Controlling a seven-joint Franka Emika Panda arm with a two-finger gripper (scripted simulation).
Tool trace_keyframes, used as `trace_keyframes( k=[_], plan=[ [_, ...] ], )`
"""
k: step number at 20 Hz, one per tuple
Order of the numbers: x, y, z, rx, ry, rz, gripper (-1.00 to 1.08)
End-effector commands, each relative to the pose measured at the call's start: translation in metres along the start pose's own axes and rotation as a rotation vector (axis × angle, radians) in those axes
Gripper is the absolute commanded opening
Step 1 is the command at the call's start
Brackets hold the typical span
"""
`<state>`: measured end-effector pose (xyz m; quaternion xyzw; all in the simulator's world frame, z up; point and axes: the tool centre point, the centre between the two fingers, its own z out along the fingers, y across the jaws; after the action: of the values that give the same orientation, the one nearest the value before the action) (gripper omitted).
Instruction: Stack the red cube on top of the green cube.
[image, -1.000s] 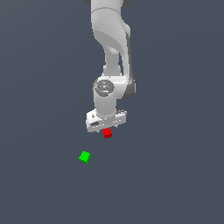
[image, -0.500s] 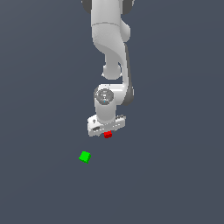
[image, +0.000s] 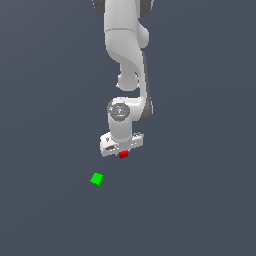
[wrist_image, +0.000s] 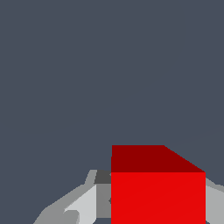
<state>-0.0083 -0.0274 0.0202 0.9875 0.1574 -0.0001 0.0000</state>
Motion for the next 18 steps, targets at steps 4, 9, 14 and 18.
trace_keyframes(
  k=[4, 9, 14, 18],
  plan=[
    [0.0, 0.0, 0.0, 0.0, 0.0, 0.0, -1.0],
    [0.0, 0.0, -0.007, 0.0, 0.0, 0.0, -1.0],
    [-0.001, 0.0, -0.03, 0.0, 0.0, 0.0, -1.0],
    [-0.001, -0.001, -0.059, 0.0, 0.0, -0.001, -1.0]
  ],
)
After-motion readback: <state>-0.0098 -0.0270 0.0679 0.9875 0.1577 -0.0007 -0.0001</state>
